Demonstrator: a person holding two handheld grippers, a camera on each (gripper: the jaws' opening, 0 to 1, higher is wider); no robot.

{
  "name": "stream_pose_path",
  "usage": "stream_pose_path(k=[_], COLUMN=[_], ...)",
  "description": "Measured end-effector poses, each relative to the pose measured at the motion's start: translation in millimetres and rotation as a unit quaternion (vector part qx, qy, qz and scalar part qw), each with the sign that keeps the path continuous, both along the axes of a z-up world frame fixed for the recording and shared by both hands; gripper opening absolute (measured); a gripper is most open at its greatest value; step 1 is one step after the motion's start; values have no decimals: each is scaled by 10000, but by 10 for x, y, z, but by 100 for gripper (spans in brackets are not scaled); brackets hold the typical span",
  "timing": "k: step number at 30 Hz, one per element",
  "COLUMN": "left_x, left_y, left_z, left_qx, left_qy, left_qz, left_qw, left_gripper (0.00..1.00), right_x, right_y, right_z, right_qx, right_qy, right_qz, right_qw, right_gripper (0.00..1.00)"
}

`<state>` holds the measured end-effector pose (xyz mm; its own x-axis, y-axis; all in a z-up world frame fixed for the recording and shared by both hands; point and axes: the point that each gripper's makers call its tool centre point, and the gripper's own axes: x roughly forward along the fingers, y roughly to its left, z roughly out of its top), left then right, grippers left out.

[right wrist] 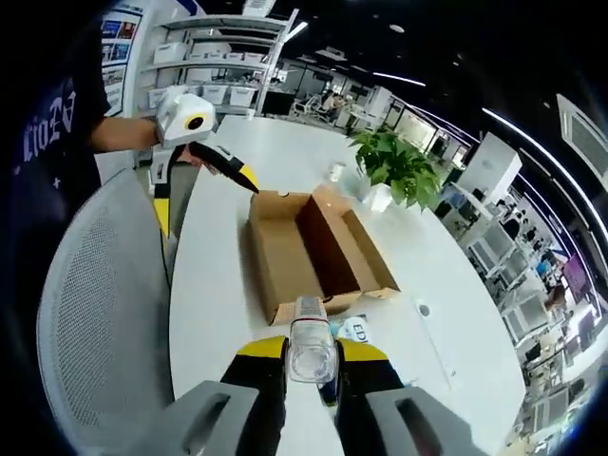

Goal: Operate the shoe box by opening the lid, removing the specified soft item, and placing it in the target area until the item is outside and the box remains undamaged.

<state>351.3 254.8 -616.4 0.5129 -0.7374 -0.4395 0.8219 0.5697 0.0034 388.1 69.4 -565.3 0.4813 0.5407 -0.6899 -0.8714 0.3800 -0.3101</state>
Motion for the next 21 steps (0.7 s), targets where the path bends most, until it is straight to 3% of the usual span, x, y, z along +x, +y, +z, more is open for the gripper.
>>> stream_pose_path(k=[21], left_x=[-69], left_y=[372], left_z=[28], left_qx=[-42], left_qy=[-224], left_qz=[558], left_qw=[9982], left_gripper=[99], right_x=[471], right_y=[-257], right_z=[129], right_qx=[-340], right_qy=[-57], right_qz=[-70], right_qw=[9994], right_gripper=[14])
